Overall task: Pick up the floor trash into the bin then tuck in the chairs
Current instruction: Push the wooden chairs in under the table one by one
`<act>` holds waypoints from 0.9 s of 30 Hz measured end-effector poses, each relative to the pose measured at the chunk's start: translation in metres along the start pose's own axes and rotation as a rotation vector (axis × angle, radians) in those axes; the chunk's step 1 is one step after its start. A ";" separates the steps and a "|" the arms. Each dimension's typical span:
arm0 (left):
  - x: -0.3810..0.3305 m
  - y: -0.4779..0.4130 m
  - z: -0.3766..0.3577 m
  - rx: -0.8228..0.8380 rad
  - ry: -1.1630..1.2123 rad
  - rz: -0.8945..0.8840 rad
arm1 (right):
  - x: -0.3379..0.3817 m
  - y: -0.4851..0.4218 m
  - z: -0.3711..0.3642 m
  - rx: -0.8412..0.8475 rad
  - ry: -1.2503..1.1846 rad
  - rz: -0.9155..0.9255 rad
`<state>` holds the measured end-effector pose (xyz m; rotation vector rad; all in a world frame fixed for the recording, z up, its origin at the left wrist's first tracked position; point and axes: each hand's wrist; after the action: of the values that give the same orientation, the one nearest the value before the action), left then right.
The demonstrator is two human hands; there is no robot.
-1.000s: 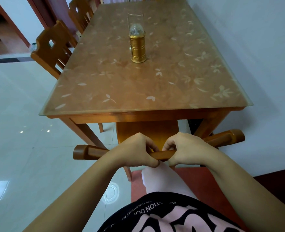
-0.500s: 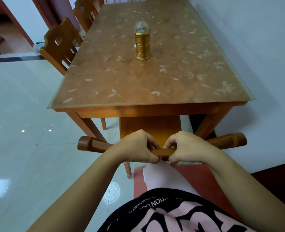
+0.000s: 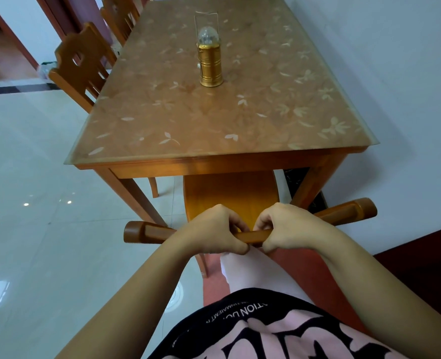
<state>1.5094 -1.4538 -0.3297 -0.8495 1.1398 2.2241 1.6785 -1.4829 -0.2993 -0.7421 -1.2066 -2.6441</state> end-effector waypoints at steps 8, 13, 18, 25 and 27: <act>-0.004 -0.002 0.001 -0.032 -0.032 0.007 | 0.002 0.006 0.003 -0.012 -0.017 0.010; -0.005 -0.003 0.004 -0.024 -0.019 0.015 | 0.002 0.005 0.006 0.007 -0.026 0.013; -0.007 -0.004 0.006 -0.015 -0.032 0.016 | 0.002 0.005 0.007 -0.007 0.012 0.009; -0.008 -0.010 0.011 -0.030 -0.030 0.023 | 0.001 0.001 0.014 -0.021 0.016 0.010; -0.008 -0.011 0.012 -0.025 -0.029 0.023 | 0.000 0.001 0.015 -0.021 0.024 0.007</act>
<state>1.5189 -1.4395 -0.3242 -0.8155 1.1160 2.2666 1.6846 -1.4723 -0.2909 -0.7147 -1.1702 -2.6564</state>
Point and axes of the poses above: each hand's wrist, its own y-axis away from the middle knuckle, its own z-axis out of the back of the hand, x = y × z, and after that the axes turned 12 degrees about x, right-handed
